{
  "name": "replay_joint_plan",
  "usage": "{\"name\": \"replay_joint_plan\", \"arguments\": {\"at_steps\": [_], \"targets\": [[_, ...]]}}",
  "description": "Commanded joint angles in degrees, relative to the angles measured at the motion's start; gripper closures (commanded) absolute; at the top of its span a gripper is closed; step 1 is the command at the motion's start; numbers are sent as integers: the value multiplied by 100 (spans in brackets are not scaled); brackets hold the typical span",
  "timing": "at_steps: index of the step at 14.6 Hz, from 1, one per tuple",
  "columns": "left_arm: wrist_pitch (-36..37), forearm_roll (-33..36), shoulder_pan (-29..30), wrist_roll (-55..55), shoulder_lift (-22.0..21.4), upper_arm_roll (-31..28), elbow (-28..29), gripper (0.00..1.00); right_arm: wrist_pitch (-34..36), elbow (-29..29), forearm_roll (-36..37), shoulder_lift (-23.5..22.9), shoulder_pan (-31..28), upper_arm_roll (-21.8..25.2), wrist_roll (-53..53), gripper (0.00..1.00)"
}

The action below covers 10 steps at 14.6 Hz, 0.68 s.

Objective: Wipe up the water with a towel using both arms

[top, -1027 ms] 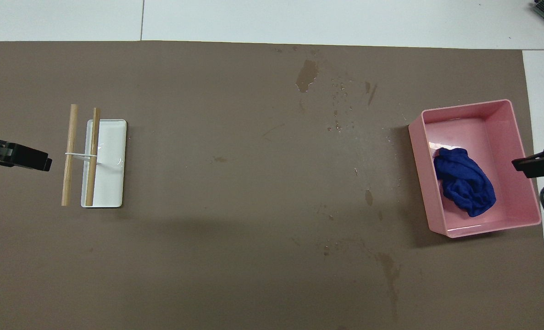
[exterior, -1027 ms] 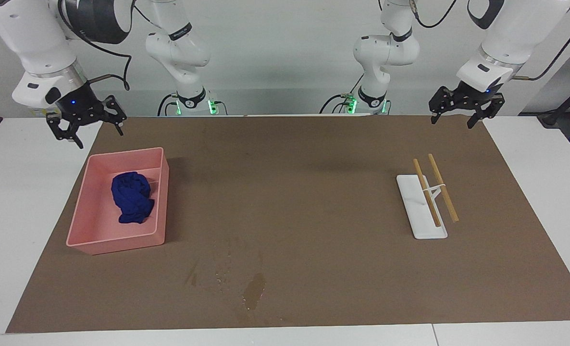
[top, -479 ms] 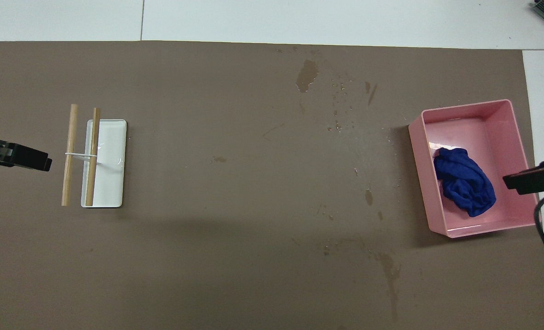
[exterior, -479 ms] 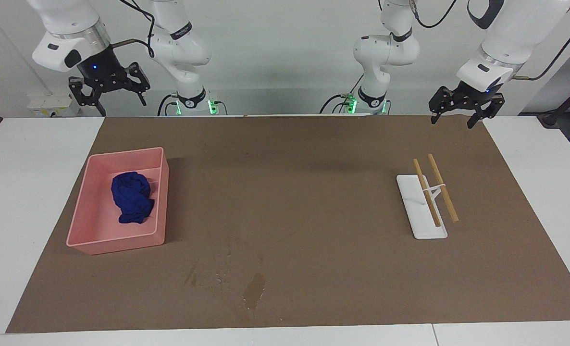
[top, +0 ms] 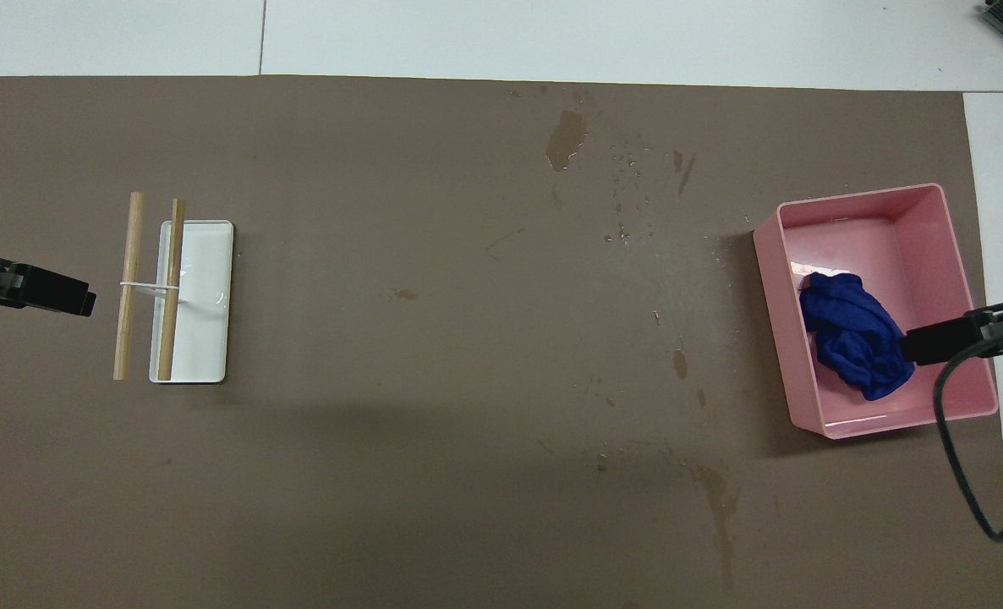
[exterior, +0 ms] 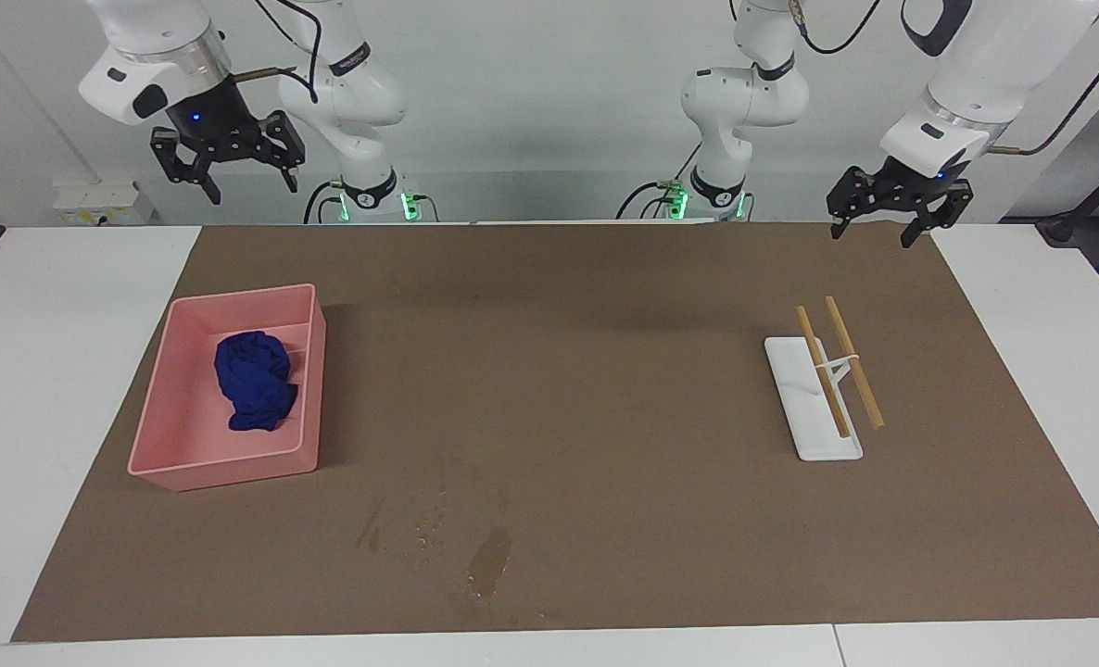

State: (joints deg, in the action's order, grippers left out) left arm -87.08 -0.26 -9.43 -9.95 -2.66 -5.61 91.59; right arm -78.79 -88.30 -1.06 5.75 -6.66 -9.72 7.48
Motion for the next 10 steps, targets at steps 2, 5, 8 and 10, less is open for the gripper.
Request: {"name": "replay_joint_plan", "arguments": {"at_steps": [2, 5, 8, 10], "targets": [[-72, 132, -86, 20, -139, -54, 158, 0, -100, -152, -52, 163, 961, 819, -238, 0], [-72, 132, -86, 11, -139, -54, 158, 0, -347, -276, -43, 172, 1675, 1533, -230, 0], [-72, 132, -86, 20, -139, -54, 158, 0, -312, -389, -43, 224, 1659, 1526, -238, 0], [-64, 132, -86, 20, -139, -54, 158, 0, -391, -390, -17, 216, 1659, 1526, -221, 0]]}}
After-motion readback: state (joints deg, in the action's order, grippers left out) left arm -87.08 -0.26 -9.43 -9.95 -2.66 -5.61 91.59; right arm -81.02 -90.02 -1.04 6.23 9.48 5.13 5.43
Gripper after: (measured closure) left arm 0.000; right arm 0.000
